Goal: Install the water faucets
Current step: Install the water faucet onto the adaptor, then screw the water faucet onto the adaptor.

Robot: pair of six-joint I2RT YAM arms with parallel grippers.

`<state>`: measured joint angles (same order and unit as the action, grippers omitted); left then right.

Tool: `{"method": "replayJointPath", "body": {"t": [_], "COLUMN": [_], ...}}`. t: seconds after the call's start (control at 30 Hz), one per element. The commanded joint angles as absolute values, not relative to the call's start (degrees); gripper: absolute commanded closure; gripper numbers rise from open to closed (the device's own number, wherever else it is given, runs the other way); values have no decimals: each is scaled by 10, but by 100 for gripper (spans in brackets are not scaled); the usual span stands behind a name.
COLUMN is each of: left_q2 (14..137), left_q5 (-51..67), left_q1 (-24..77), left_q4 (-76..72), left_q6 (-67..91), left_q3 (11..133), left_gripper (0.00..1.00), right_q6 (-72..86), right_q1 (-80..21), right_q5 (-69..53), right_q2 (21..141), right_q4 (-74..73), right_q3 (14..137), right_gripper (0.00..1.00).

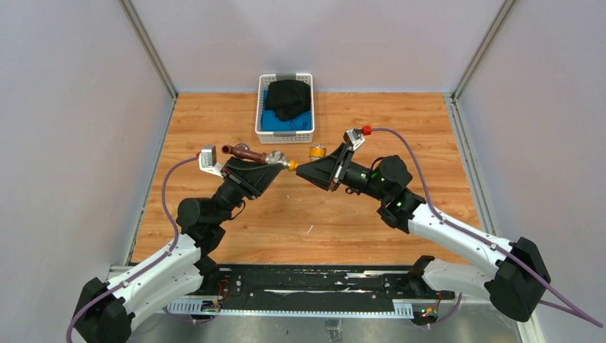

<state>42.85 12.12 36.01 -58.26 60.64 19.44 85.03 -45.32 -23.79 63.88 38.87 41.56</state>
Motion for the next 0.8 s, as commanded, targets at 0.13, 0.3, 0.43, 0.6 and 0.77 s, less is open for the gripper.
{"method": "replayJointPath", "body": {"t": [0.13, 0.3, 0.43, 0.6, 0.77], "left_q2": [406, 407, 407, 413, 431], "left_q5": [148, 144, 136, 117, 100], "left_q1": [367, 367, 367, 369, 383], "left_q4": [-581, -579, -579, -579, -579], "left_q6": [627, 636, 639, 644, 637], "left_q3": [220, 228, 229, 231, 236], "left_gripper": [86, 71, 64, 54, 46], "right_q6": [676, 683, 703, 712, 712], "right_q1": [-417, -417, -418, -419, -423], "right_q5": [-134, -128, -141, -142, -141], "right_q2": [595, 594, 604, 611, 613], "right_q4": [323, 342, 351, 361, 369], "right_q3": [444, 426, 422, 420, 420], "right_gripper": [100, 100, 100, 100, 100]}}
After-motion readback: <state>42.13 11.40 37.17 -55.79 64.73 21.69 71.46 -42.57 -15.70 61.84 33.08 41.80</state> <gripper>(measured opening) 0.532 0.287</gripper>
